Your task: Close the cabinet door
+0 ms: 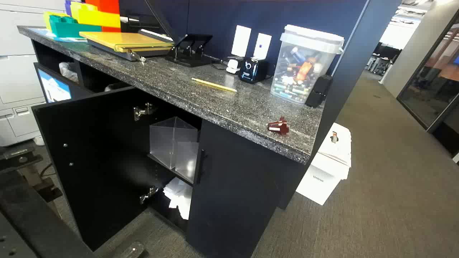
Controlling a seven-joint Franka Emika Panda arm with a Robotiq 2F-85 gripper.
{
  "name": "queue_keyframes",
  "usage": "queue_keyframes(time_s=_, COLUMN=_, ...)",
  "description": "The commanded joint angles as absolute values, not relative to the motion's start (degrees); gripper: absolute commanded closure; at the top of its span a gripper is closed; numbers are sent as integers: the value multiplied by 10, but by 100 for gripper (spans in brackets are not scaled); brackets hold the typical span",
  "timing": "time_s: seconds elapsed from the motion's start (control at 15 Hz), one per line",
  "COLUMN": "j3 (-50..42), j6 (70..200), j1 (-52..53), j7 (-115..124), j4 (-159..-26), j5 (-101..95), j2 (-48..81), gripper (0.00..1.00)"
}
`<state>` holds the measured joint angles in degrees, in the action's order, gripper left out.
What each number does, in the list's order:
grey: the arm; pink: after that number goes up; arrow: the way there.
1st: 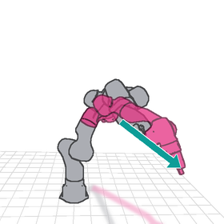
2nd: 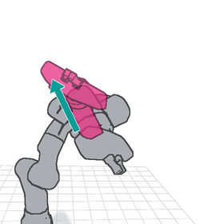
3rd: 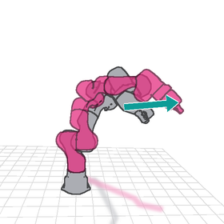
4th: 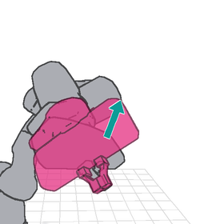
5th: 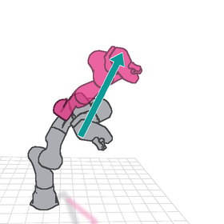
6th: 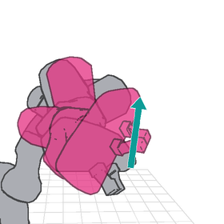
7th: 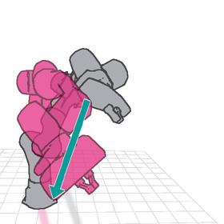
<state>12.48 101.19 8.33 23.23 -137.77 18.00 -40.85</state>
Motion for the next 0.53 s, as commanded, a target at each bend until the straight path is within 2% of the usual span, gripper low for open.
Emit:
queue_keyframes(time_s=0.0, j3=131, j6=1009, j1=75, j7=228, j4=-1376, j5=184, j2=-409, gripper=0)
queue_keyframes(time_s=0.2, j3=131, j6=1009, j1=75, j7=228, j4=-1375, j5=184, j2=-410, gripper=0)
queue_keyframes(time_s=0.47, j3=182, j6=1095, j1=67, j7=265, j4=-1349, j5=185, j2=-301, gripper=0)
